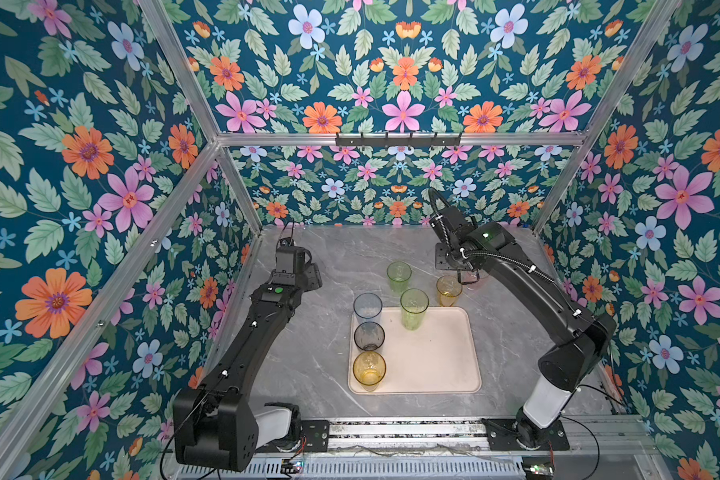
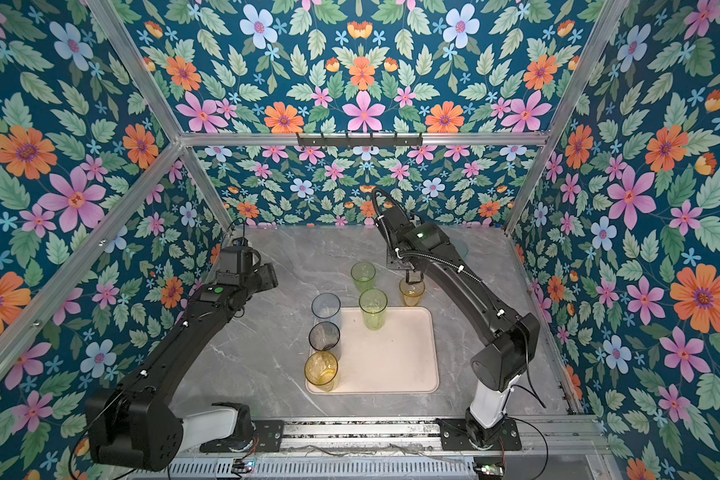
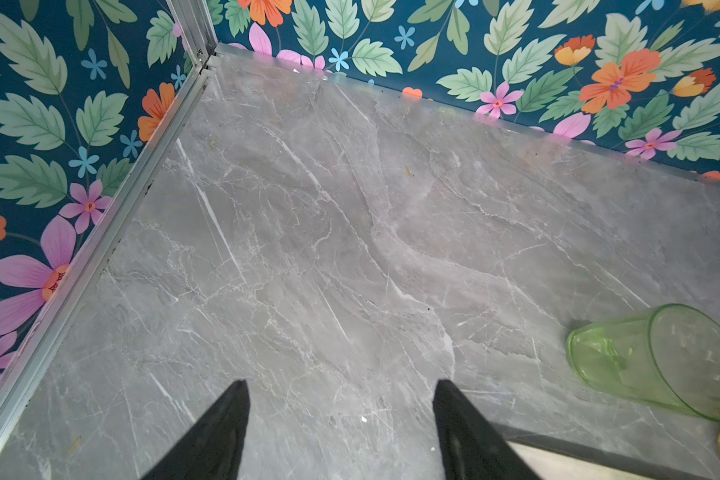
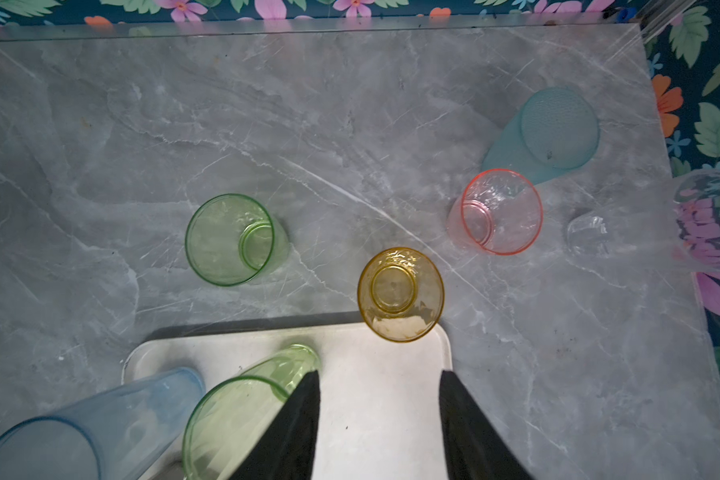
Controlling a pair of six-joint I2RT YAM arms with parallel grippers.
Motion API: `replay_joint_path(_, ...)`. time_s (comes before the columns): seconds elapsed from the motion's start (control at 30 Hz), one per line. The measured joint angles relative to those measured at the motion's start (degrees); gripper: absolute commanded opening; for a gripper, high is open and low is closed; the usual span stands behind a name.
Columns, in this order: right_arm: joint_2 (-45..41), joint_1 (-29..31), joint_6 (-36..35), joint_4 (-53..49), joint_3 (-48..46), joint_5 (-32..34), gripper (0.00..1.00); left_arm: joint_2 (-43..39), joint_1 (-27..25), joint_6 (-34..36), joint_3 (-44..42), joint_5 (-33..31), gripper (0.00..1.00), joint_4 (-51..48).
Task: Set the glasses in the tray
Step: 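Raise the right gripper and reach to the teal dotted glass near the far corner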
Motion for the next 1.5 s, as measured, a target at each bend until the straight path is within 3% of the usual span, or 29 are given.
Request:
replay_joint_path(0.57,1.7,-18.8,-5.6,5.9,2.1,-5.2,0.50,0.0,0.0,0.0,0.0,0.0,0.73,0.0)
replay_joint_path(1.07,11.3,-26.5,-8.7,8.1,6.0,-8.2,0.50,0.0,0.0,0.0,0.0,0.3,0.73,0.0)
replay_joint_path(1.5,14.8,-31.8,-8.3,10.6,4.6,-12.0,0.51,0.8,0.0,0.0,0.0,1.3,0.73,0.0)
